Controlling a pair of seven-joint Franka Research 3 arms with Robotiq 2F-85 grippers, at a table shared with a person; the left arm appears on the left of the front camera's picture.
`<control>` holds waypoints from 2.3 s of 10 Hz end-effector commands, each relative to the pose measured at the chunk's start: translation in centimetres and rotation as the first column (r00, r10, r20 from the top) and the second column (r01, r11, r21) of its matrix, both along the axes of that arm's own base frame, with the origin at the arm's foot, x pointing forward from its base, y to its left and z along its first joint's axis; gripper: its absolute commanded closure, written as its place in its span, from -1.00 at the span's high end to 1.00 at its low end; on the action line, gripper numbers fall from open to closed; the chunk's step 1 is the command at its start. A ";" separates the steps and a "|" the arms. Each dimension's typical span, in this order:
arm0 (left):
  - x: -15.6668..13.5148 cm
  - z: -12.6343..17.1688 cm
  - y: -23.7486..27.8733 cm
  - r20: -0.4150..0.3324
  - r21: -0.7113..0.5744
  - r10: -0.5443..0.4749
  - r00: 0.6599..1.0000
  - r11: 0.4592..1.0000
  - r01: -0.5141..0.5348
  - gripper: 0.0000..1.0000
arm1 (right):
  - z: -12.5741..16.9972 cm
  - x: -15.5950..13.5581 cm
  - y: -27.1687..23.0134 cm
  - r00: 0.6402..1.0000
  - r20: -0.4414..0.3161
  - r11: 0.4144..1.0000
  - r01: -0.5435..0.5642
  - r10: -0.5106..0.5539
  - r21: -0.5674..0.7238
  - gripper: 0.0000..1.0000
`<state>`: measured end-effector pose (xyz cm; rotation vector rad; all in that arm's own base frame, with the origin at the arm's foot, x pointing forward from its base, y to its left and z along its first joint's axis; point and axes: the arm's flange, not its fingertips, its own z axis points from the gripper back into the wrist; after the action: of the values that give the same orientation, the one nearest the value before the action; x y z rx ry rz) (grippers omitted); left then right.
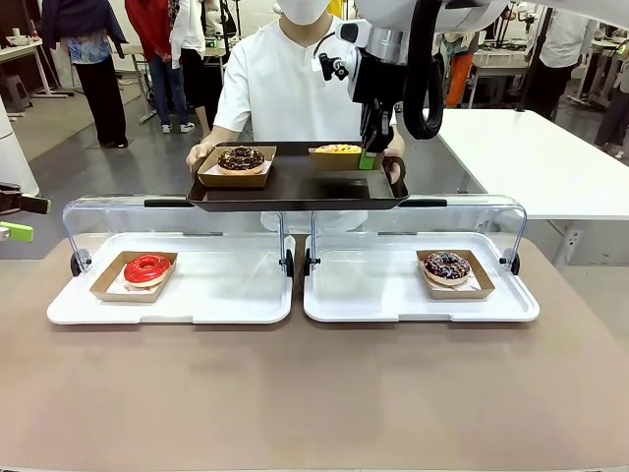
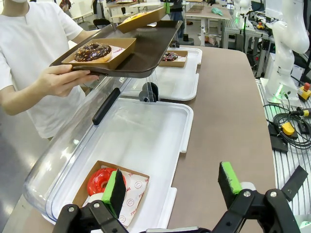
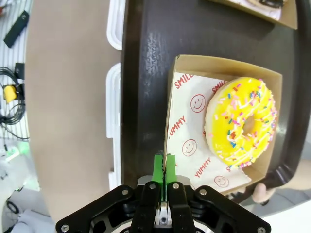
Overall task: Provide the desired donut to the person.
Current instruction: Place the picked Paper togo box onto the Handle tray extended by the person.
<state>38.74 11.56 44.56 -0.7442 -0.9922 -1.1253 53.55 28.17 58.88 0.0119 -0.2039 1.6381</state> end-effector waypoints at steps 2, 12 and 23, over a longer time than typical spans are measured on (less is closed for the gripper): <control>-0.1 0.1 0.1 0.010 -0.013 -0.001 1.000 1.000 0.001 1.00 | -0.7 2.5 -0.1 0.999 -0.034 0.997 0.044 -0.042 0.057 -0.96; -0.1 0.1 0.1 0.010 -0.013 -0.001 1.000 1.000 0.001 1.00 | -2.6 3.9 -0.6 0.997 -0.077 0.998 0.004 0.002 0.070 1.00; -0.1 0.1 0.1 0.010 -0.013 -0.001 1.000 1.000 0.001 1.00 | -0.9 -0.1 0.1 0.994 -0.103 0.998 0.032 -0.038 -0.059 1.00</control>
<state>38.74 11.56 44.55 -0.7444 -0.9921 -1.1252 55.30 28.15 57.37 0.0900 -0.1257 1.6213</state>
